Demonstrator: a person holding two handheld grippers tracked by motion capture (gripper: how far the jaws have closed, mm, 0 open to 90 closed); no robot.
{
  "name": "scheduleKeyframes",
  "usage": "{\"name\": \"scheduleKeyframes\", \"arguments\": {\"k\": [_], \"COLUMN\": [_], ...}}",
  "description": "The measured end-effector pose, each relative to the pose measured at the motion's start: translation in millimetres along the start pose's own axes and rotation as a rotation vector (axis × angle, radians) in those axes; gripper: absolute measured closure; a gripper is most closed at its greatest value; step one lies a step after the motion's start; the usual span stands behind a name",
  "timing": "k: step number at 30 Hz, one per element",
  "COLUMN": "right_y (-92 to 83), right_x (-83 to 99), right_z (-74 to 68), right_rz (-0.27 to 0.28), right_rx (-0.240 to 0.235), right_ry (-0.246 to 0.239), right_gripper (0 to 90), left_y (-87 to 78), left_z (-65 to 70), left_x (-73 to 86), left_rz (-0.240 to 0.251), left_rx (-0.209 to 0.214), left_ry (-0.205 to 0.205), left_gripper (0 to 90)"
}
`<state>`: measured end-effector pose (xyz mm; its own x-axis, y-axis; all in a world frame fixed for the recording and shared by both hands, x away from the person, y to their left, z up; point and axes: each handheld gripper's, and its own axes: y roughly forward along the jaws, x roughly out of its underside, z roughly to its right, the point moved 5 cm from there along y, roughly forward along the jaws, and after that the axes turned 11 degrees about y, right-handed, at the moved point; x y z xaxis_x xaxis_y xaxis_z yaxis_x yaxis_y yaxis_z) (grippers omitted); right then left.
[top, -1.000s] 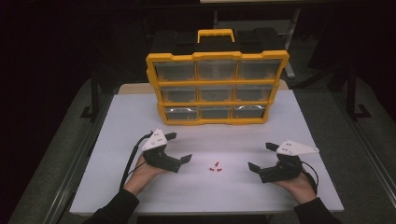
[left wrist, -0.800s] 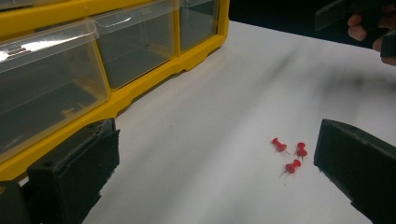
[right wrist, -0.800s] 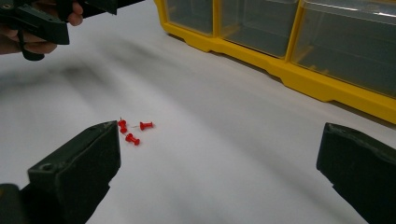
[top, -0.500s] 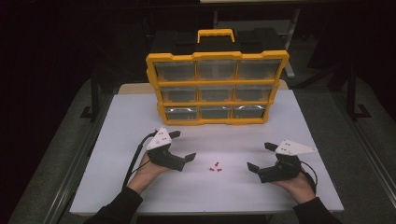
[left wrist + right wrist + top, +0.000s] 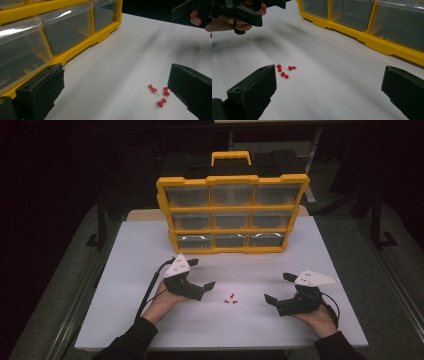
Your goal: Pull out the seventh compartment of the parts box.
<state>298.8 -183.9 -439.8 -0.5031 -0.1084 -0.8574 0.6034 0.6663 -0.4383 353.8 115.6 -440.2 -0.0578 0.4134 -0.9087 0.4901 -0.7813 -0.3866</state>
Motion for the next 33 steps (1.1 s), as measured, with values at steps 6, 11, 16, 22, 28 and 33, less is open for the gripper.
{"name": "scheduleKeyframes", "arguments": {"k": [6,11,16,22,28,33], "right_y": [0.2,0.1,0.2,0.5,0.1,0.3], "right_x": [0.1,0.2,0.2,0.6,0.6,0.6], "right_z": [0.0,0.1,-0.1,0.4,0.5,0.3], "right_rz": [0.0,0.0,-0.001,-0.003,-0.001,-0.001], "right_rx": [-0.001,-0.001,-0.002,-0.001,-0.001,-0.003], "right_ry": [0.0,0.001,0.0,0.004,0.005,0.005], "right_gripper": [0.0,0.0,0.0,0.0,0.0,0.0], "left_y": [6.7,11.6,17.5,26.8,34.1,38.5], "left_z": [-1.9,-3.8,-3.6,-2.6,-2.1,-4.4], "left_x": [0.8,0.7,-0.9,-2.6,-5.0,-3.4], "left_rz": [0.005,0.008,0.011,0.007,0.007,0.007], "left_rx": [0.0,-0.004,-0.006,0.001,-0.006,-0.009], "left_ry": [-0.015,-0.015,-0.012,-0.007,0.003,0.002], "left_gripper": [0.1,0.1,0.1,0.1,0.2,0.2]}}
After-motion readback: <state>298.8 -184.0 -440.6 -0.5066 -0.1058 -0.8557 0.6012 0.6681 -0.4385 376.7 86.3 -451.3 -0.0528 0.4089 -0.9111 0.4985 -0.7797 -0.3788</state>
